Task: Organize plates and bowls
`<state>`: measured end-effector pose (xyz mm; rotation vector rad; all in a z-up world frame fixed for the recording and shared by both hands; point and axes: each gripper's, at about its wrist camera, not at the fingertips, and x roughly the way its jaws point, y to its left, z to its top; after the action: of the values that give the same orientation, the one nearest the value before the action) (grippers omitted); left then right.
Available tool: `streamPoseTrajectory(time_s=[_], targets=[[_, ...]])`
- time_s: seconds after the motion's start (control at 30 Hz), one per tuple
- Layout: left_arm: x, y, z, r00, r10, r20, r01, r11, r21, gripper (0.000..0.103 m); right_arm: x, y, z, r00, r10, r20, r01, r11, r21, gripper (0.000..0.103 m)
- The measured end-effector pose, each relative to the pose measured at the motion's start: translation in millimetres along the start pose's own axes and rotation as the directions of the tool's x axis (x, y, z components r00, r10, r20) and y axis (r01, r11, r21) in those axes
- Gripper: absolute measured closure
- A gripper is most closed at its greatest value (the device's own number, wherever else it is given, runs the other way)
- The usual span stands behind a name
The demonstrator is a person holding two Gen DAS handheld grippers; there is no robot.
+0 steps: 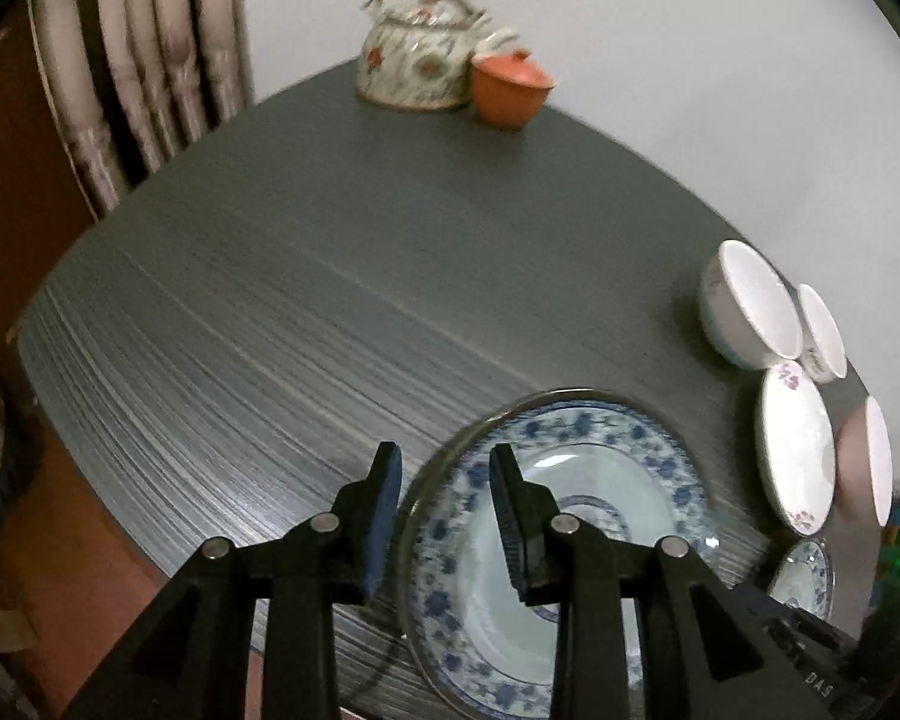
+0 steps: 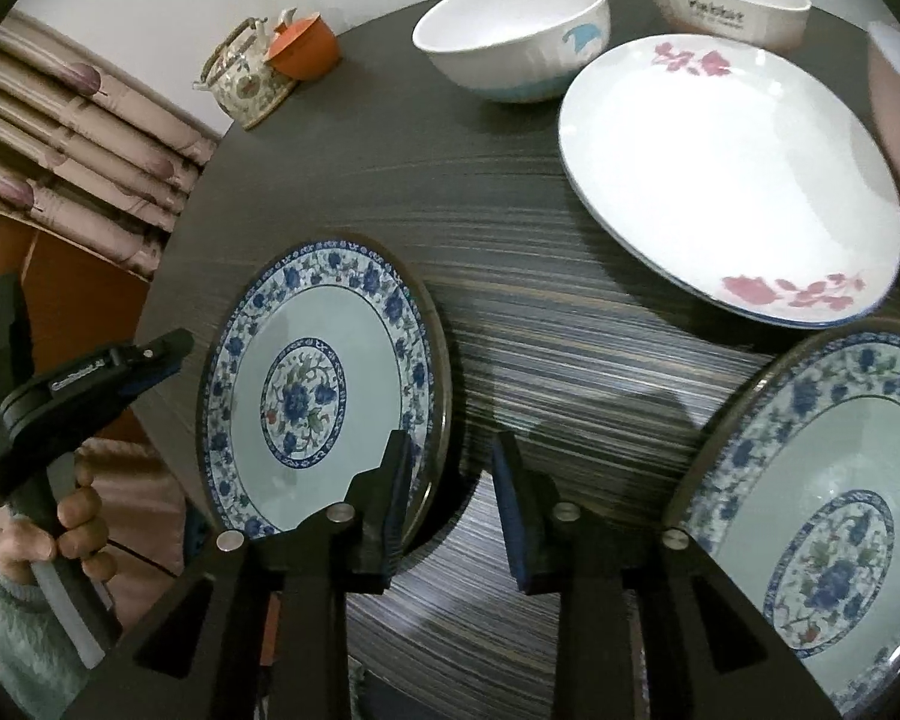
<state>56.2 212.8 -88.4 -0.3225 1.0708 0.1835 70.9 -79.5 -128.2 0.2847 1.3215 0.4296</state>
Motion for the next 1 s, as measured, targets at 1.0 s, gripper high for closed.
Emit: streamPoseTrajectory(time_s=[1.0], targets=[[-37.9, -123.3, -57.7, 0.982, -0.177, -0.068, 0.183, 0.977, 0.106, 0.072, -125.8, -83.0, -52.6, 0.974, -0.067, 0.216, 0.054, 0.996, 0.066, 0.076]])
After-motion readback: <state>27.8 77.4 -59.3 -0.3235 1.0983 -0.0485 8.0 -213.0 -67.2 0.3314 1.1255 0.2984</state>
